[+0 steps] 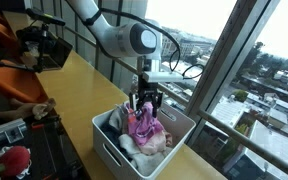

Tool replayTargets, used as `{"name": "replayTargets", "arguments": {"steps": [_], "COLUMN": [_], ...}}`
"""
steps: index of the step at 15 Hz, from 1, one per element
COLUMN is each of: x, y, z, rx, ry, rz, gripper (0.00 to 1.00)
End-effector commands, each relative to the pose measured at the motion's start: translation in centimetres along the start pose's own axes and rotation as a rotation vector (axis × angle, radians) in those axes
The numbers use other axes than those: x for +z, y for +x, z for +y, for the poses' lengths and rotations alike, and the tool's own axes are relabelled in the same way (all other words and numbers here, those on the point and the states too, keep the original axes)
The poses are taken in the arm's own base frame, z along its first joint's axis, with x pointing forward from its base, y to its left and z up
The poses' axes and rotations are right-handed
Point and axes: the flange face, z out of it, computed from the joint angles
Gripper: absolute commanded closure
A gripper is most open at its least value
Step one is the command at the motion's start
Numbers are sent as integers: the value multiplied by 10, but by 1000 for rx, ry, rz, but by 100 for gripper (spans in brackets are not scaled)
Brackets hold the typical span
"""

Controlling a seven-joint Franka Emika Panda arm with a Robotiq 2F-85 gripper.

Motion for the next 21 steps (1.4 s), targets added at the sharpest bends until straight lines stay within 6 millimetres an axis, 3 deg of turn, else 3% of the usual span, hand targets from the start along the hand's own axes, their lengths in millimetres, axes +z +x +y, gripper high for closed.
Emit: {"name": "replayTargets", "arguments": {"steps": [1,3,6,12,16,21], "x": [-52,-75,-95,-100,-101,-103], "y": [-12,-18,-30,-55,-40,10], "z": [-6,-12,-21,-30,-37,-52], "rx": [-7,-5,9,47,59,62], "ry": [-74,-105,-130,-132,-121,-94], "rz": [-52,-53,-58,-46,-13,60], "gripper": [0,0,0,0,0,0]}}
